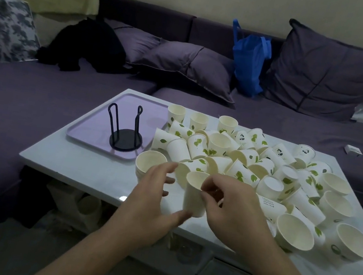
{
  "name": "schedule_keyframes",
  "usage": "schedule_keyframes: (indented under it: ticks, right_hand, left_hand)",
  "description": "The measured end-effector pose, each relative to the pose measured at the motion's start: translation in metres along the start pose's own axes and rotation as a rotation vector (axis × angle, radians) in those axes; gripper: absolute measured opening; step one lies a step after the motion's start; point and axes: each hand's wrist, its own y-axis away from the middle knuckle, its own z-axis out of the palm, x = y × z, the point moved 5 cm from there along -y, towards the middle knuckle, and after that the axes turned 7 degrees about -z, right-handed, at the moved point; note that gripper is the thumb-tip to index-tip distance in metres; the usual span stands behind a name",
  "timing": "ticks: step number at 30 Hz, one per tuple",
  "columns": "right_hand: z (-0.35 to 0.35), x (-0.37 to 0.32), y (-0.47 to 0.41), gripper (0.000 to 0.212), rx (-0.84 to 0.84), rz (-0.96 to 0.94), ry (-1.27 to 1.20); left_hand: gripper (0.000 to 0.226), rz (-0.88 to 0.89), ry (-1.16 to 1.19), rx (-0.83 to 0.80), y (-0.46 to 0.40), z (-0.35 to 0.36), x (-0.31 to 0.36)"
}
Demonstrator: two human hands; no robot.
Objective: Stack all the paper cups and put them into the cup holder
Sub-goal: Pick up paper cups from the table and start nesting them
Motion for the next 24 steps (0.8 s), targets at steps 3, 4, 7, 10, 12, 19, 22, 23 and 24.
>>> schedule_keyframes:
  ticks: [3, 4, 7, 10, 12, 19, 22, 23, 24]
  right_hand:
    - [0.001, -0.011, 0.003, 0.023, 0.008, -0.142, -0.151]
    - [0.001, -0.014, 0.003, 0.022, 0.016, -0.184, -0.193]
    - [0.001, -0.019, 0.003, 0.043, 0.062, -0.229, -0.303]
    - [-0.001, -0.013, 0.002, 0.06, 0.16, -0.142, -0.321]
    - [-0.002, -0.01, 0.002, 0.06, 0.186, -0.089, -0.288]
    - [0.006, -0.01, 0.004, 0.041, 0.06, -0.09, -0.245]
    - [0.008, -0.008, 0.002, 0.037, 0.041, -0.059, -0.211]
    - [0.008, -0.007, 0.001, 0.036, 0.037, -0.047, -0.201]
    - [0.009, -0.007, 0.001, 0.034, 0.031, -0.036, -0.19]
  left_hand:
    - [0.097, -0.008, 0.104, -0.033, 0.0, -0.002, 0.0]
    - [0.089, 0.025, 0.114, -0.015, 0.0, -0.005, 0.0]
    - [0.078, 0.068, 0.128, 0.081, -0.002, -0.021, 0.002]
    - [0.08, 0.065, 0.2, 0.194, -0.011, -0.048, 0.005]
    - [0.085, 0.035, 0.221, 0.269, -0.02, -0.065, 0.001]
    - [0.082, -0.092, 0.193, 0.25, -0.036, -0.064, -0.023]
    - [0.092, -0.121, 0.146, 0.204, -0.039, -0.058, -0.026]
    - [0.094, -0.121, 0.125, 0.203, -0.038, -0.057, -0.026]
    - [0.095, -0.112, 0.103, 0.209, -0.038, -0.057, -0.024]
